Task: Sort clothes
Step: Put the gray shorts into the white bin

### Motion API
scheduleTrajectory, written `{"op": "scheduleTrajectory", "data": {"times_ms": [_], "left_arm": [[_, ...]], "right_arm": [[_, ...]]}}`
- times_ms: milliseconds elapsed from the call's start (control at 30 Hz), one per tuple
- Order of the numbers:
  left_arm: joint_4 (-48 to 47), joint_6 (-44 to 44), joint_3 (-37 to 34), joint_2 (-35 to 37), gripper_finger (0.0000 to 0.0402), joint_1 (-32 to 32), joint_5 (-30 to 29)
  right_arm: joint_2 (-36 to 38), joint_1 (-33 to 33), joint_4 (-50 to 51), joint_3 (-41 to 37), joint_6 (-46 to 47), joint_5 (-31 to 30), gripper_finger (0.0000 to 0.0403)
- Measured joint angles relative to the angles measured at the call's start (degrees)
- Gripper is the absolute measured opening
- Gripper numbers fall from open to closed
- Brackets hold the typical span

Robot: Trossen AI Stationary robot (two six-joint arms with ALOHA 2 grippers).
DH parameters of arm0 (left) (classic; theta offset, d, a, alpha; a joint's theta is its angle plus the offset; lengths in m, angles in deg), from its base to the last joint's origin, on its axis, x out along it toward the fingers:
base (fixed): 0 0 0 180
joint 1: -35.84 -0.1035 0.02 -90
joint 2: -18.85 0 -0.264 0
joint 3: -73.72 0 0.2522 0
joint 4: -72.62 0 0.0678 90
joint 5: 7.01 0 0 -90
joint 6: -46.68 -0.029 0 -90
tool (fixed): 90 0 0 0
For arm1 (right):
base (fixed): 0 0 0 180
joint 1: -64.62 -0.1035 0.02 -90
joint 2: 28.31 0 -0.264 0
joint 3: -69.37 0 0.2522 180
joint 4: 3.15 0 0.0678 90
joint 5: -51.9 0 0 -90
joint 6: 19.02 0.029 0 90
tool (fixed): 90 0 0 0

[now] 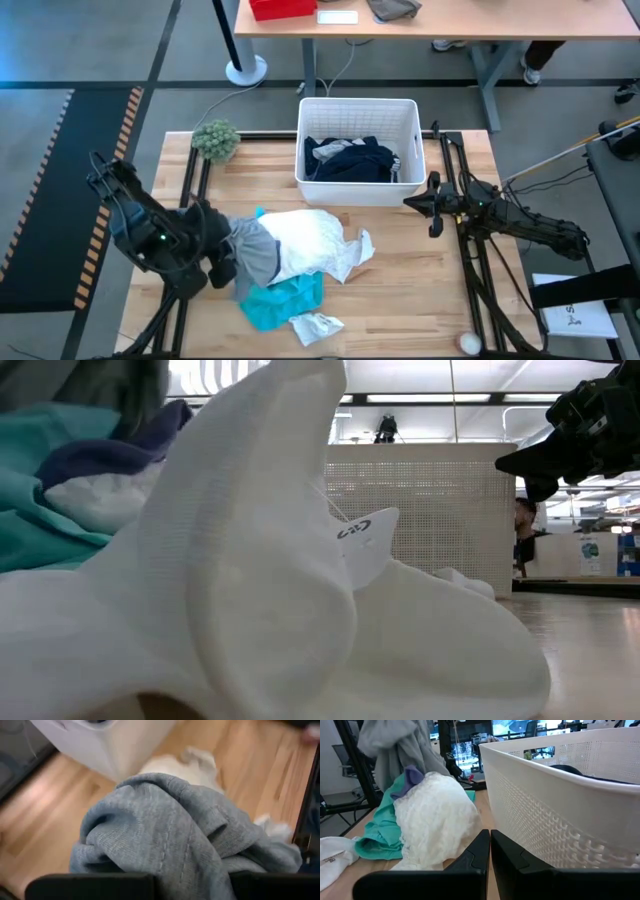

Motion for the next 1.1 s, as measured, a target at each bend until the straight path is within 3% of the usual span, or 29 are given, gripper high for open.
{"op": "scheduleTrajectory", "data": {"times_ms": [367, 667, 1000, 1100], "left_arm": [[1.5, -5.9, 5.6, 0.0, 0.0031, 0.0, -11.2], [11.5, -20.9, 7.1, 0.1, 0.003, -1.2, -24.1], [27.3, -42.2, 7.1, 0.1, 0.003, -10.9, -24.5], [34.9, -51.8, 7.1, 0.1, 0.003, -15.3, -20.7]], "right_arm": [[0.0, 0.0, 0.0, 0.0, 0.0, 0.0, 0.0], [0.0, 0.0, 0.0, 0.0, 0.0, 0.0, 0.0], [0.0, 0.0, 0.0, 0.0, 0.0, 0.0, 0.0], [0.0, 0.0, 0.0, 0.0, 0.0, 0.0, 0.0]]}}
